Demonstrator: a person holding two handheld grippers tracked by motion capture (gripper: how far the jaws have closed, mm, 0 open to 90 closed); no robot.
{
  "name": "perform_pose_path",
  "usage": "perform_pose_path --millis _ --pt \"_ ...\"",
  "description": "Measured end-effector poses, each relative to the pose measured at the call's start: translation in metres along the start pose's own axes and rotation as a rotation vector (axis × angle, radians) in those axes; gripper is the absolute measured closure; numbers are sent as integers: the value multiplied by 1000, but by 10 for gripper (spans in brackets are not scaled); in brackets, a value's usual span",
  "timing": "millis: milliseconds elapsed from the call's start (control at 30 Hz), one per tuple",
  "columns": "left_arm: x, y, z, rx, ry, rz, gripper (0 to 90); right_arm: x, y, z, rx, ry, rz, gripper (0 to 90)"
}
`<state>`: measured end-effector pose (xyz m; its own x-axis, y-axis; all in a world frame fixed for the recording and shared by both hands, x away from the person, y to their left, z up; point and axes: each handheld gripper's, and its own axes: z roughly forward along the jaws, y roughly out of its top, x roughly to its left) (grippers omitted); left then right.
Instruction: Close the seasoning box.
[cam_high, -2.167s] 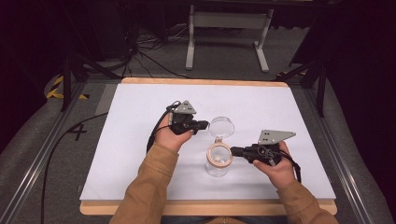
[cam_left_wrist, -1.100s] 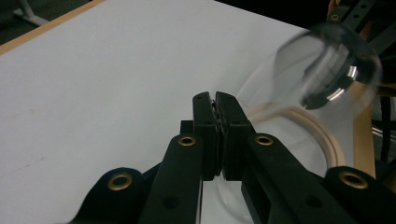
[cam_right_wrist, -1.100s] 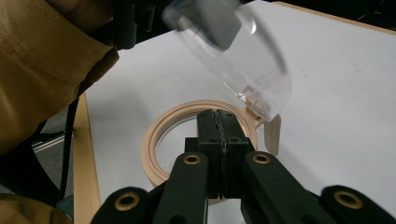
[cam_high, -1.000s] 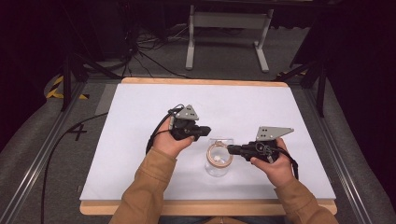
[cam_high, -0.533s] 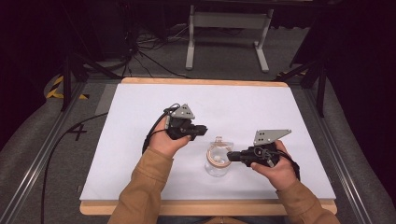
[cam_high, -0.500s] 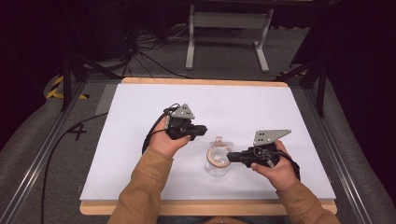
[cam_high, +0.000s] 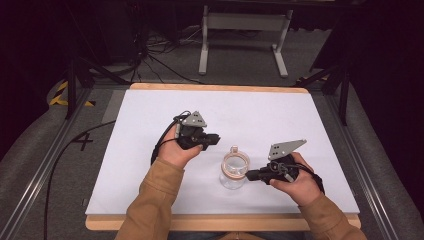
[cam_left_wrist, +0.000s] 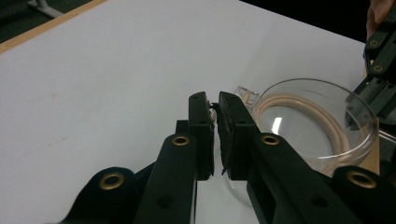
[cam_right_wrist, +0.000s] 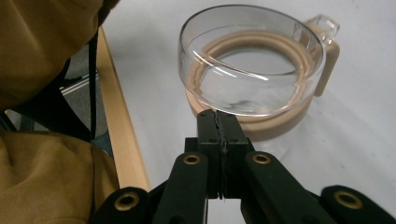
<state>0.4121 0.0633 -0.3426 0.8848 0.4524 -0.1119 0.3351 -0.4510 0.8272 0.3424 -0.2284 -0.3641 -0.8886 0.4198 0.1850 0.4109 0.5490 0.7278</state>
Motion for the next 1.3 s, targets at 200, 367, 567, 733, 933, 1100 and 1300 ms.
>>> perform_pose_path --millis 200,367,567,733,933,1100,1300 --pt "0 0 0 -1 3 -3 839 0 -2 -1 43 11 10 900" --pt "0 -3 -4 -11 11 -11 830 1 -1 -4 37 14 1 900" --pt "1 -16 -20 -6 47 -38 808 -4 12 -20 -49 7 -3 834" --pt "1 -26 -34 -2 82 -63 794 -19 20 -29 -109 -44 3 758" --pt "5 -40 -52 -4 136 -113 775 -45 20 -39 -164 -115 40 668" --pt "12 -48 -57 12 173 -135 758 -73 10 -47 -183 -201 94 599" --pt "25 -57 -55 31 189 -180 735 -101 -9 -55 -173 -294 138 524"
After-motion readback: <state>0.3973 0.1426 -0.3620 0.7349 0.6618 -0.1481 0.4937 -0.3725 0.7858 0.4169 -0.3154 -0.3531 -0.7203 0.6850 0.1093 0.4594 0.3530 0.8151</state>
